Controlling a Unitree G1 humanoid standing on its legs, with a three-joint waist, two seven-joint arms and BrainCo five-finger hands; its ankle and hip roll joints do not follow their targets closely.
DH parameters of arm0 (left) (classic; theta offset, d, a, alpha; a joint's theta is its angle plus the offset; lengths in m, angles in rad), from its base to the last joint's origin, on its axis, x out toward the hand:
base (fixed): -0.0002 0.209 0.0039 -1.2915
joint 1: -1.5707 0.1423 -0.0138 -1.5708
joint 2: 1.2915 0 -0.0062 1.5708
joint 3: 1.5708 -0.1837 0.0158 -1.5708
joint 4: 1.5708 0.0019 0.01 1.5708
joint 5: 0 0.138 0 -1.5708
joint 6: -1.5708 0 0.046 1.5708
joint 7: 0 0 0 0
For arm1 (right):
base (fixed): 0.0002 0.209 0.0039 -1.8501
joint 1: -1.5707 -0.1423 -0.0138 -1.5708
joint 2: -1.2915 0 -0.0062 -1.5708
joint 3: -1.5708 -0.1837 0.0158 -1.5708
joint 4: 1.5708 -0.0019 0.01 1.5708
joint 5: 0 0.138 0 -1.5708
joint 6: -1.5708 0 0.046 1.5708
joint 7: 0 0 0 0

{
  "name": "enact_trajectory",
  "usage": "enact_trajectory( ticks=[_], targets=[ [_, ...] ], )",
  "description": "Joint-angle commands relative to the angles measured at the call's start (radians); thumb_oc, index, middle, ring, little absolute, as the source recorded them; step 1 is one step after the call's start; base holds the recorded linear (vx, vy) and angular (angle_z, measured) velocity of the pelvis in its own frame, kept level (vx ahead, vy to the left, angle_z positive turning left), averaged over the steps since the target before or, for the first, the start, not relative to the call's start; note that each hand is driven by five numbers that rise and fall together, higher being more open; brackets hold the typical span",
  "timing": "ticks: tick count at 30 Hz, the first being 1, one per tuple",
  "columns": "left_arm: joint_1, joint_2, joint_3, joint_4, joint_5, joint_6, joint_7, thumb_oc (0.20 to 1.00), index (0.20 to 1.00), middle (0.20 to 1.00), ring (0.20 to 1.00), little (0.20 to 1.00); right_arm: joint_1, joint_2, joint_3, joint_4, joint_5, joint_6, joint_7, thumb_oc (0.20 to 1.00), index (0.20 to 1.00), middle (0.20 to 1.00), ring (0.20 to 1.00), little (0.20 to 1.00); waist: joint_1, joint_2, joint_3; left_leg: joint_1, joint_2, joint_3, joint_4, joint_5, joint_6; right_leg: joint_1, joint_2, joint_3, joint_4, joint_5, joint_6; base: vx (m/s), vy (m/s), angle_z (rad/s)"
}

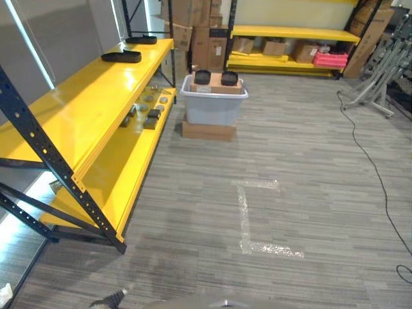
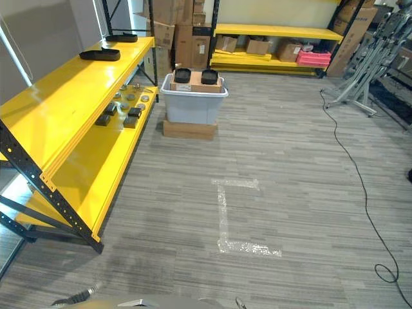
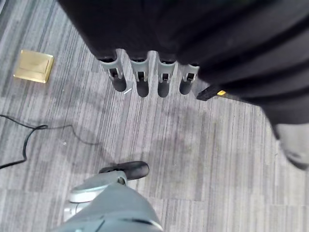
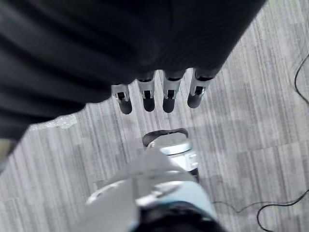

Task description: Move parts from the plastic box to the shelf.

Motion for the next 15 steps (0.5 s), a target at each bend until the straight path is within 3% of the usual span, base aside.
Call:
enact_trajectory(
  ticks=[1,3,5,8,15],
  targets=[
    [-0.062,0.012,0.004,0.046,-0.047,0.020,-0.033,1.000,1.000,1.000,1.000,1.000,-0.061,-0.020,-0.011,0.019,0.047,0.020,0.037,1.000,1.000,1.000,1.000,1.000,-0.021,0.005,0.053,0.071,0.005,0.014,-0.058,-0.088,-0.022,0.134,-0.025,-0.038,-0.169,0.021,0.070,0.02,-0.002,-0.08],
    [-0.061,0.015,0.015,0.038,-0.101,0.078,-0.069,1.000,1.000,1.000,1.000,1.000,-0.059,-0.021,-0.020,0.016,0.105,0.053,0.025,1.000,1.000,1.000,1.000,1.000,-0.023,0.007,0.053,0.072,0.005,0.015,-0.058,-0.091,-0.022,0.134,-0.024,-0.034,-0.172,0.023,0.072,0.02,0.012,0.05],
    [-0.062,0.012,0.023,0.047,-0.107,0.074,-0.068,1.000,1.000,1.000,1.000,1.000,-0.058,-0.021,-0.032,0.020,0.157,0.040,-0.013,1.000,1.000,1.000,1.000,1.000,-0.028,0.006,0.054,0.072,0.005,0.019,-0.058,-0.093,-0.021,0.132,-0.024,-0.029,-0.173,0.025,0.073,0.02,0.014,0.00],
    [-0.047,0.006,0.042,0.055,-0.172,0.023,-0.036,1.000,1.000,1.000,1.000,1.000,-0.062,-0.016,-0.051,0.028,0.145,-0.009,-0.005,1.000,1.000,1.000,1.000,1.000,-0.034,0.003,0.052,0.076,0.008,0.029,-0.058,-0.094,-0.022,0.134,-0.022,-0.017,-0.180,0.029,0.073,0.04,0.034,-0.04],
    [-0.031,0.001,0.031,0.022,-0.109,-0.122,-0.071,1.000,1.000,1.000,1.000,1.000,-0.063,-0.017,-0.045,0.002,0.099,-0.092,-0.027,1.000,1.000,1.000,1.000,1.000,-0.030,-0.002,0.067,0.078,0.007,0.032,-0.058,-0.101,-0.012,0.127,-0.024,-0.012,-0.165,0.023,0.071,0.01,0.017,-0.09]
  ],
)
